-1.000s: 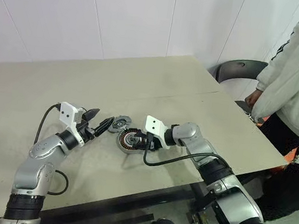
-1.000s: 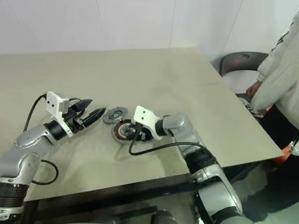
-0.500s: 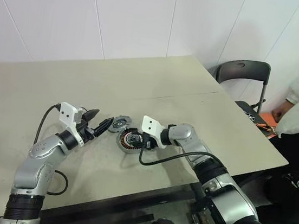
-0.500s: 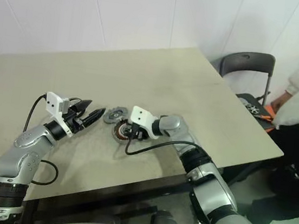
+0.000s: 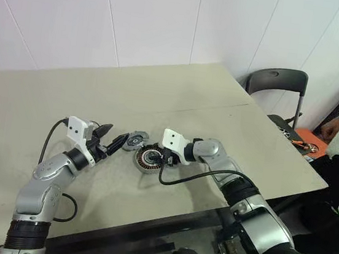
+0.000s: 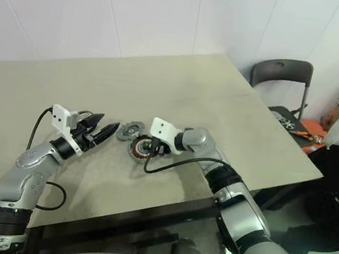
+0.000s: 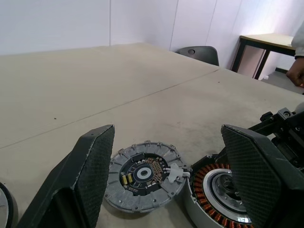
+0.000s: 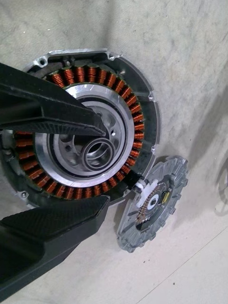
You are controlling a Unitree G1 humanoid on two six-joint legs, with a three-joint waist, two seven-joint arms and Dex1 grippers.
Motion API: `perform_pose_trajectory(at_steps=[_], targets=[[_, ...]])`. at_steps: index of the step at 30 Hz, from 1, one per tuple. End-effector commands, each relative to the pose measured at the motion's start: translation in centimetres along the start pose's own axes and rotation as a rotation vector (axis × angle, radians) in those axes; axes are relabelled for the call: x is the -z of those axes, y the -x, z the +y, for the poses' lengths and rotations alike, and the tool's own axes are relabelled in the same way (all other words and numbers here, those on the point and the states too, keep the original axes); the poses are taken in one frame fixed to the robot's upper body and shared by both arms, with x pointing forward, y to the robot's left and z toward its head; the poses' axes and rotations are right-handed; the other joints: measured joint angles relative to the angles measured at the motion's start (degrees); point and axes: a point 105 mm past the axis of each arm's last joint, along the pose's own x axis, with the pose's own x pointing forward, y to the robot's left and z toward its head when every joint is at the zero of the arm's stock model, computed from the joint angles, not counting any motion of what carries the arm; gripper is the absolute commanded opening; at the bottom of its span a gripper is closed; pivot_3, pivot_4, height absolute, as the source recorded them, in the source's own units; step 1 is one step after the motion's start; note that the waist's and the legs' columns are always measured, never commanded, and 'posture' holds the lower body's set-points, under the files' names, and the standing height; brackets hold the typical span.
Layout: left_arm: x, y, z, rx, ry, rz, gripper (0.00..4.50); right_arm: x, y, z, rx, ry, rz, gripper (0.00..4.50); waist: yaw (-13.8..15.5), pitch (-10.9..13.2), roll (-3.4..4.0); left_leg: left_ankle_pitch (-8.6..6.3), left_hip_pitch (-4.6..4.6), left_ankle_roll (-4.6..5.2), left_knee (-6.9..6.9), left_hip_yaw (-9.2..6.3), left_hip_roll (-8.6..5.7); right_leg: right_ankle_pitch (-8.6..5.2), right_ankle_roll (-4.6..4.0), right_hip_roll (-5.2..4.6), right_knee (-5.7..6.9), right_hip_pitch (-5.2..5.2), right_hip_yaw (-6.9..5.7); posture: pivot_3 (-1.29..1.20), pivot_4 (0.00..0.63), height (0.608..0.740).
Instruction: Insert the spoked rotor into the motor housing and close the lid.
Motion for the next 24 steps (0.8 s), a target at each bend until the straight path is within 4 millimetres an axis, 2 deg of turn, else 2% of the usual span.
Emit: perform_pose_trajectory(at_steps=[1,6,13,17,20,24], targets=[[-1.7,-0.2,-0.2,0.012,-0.030,-0.053,3.82,-0.9,0.3,-0.5,0.006,0.023,-0.017,2.07,0.00,0.00,0.00,0.00,0.00,0.00,0.00,0.00,0.00,0.00,0.00,0.00,0.00,0.00,0.00,0.00,0.000,0.740],[-1.7,-0.1,-0.1,0.012,-0.032,-0.051,3.82,-1.2,0.2,0.2,-0.029,-0.002,-0.036,2.07,0.02,0.00,0.00,0.00,0.00,0.00,0.00,0.00,0.00,0.00,0.00,0.00,-0.01,0.00,0.00,0.00,0.000,0.740],[-1.6,-0.1,-0.1,0.006,-0.031,-0.049,3.82,-5.3,1.0,0.5,-0.141,-0.209,-0.183,2.07,0.04,0.01,0.01,0.00,-0.01,0.00,0.00,-0.01,0.01,0.00,0.00,0.00,0.00,-0.01,0.00,0.00,0.000,0.740],[-1.6,-0.2,-0.1,0.006,-0.030,-0.049,3.82,-5.2,0.9,0.3,-0.122,-0.227,-0.166,2.07,0.04,0.01,0.01,0.00,-0.01,0.00,0.00,0.00,0.01,0.00,0.00,0.00,-0.01,0.00,0.00,0.00,0.000,0.740],[-1.6,-0.2,0.0,0.005,-0.031,-0.048,3.82,-4.3,0.5,0.1,-0.092,-0.219,-0.123,2.07,0.04,0.01,0.01,0.00,-0.01,0.00,0.00,0.00,0.01,0.00,0.00,0.00,-0.01,-0.01,-0.01,0.00,0.000,0.740],[-1.6,-0.3,-0.1,0.005,-0.031,-0.048,3.82,-3.7,0.2,-1.6,0.021,-0.170,-0.087,2.07,0.03,0.01,0.02,0.00,-0.02,0.00,0.00,0.00,0.01,0.00,0.00,0.00,-0.01,-0.01,-0.01,0.00,0.000,0.740]])
